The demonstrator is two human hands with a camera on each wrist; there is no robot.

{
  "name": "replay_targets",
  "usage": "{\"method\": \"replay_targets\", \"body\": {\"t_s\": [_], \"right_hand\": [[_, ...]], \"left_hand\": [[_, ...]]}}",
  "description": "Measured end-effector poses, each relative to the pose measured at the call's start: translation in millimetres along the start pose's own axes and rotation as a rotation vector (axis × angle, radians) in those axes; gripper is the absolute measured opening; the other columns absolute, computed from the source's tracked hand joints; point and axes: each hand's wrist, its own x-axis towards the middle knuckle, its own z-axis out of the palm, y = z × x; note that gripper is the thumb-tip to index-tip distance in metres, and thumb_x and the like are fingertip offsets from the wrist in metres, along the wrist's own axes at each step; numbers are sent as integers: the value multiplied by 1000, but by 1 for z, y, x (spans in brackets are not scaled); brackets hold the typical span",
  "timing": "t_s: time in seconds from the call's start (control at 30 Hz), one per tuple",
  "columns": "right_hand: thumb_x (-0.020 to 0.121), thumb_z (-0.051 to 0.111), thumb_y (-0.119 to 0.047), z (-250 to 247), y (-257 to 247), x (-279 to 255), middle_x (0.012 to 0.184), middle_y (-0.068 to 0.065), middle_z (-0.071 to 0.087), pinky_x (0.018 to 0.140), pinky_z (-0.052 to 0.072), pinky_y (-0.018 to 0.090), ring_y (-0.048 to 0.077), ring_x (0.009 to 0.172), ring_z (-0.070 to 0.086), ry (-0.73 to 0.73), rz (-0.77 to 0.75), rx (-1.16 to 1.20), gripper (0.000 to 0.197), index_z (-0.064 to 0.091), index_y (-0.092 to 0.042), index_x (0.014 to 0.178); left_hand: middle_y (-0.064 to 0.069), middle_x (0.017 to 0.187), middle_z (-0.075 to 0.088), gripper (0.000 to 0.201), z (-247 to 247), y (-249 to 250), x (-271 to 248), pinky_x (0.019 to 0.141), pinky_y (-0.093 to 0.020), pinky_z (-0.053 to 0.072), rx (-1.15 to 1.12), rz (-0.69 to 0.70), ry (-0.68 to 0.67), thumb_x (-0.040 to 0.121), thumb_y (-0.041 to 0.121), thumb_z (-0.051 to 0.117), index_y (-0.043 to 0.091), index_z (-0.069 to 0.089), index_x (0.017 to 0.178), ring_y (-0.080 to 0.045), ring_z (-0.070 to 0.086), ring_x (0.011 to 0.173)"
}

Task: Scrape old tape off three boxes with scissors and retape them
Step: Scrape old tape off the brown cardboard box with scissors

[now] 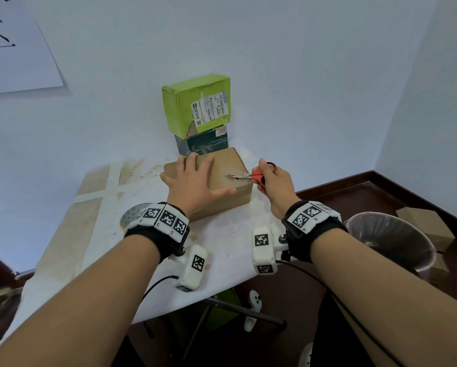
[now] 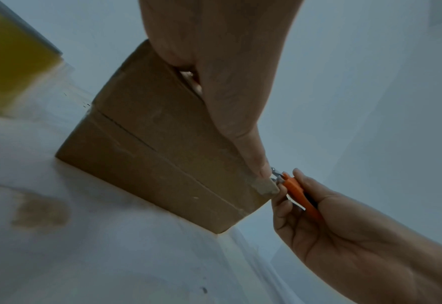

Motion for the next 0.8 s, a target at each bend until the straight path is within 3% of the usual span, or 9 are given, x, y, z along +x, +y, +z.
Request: {"method": "replay_targets", "body": {"t_s": [0.2,0.4,0.53,0.8], "right_hand": [[95,55,-31,8,4,4,68,-6,61,69,45,21,5,63,56,51,-127,-145,28,59,-18,70],[97,52,-27,8,1,3,71,-1,59,57,45,10,4,64,55,5,-55,-67,30,58,-13,72],[98,50,-27,7,2,1,75,0,59,65,49,12,6,70,56,-11,-10,11,30,59,-12,73],[98,49,-27,4,1,-1,74,1,57,64,47,14,6,67,54,-30,25,80,31,58,-12,73]], "left_hand": [[0,158,11,101,-1,1,-1,106,-69,15,-7,-7,-4,65,89,43,38,16,149,-26,6,145],[-1,158,11,101,-1,1,-3,105,-70,14,2,-3,-1,66,89,43,37,16,149,-26,5,145],[0,158,10,102,0,0,-1,105,-69,15,-2,-4,-19,65,89,41,38,16,149,-25,4,145],[0,158,9,101,-2,0,-2,105,-70,15,-9,8,-12,66,88,42,38,15,149,-26,4,145]]}}
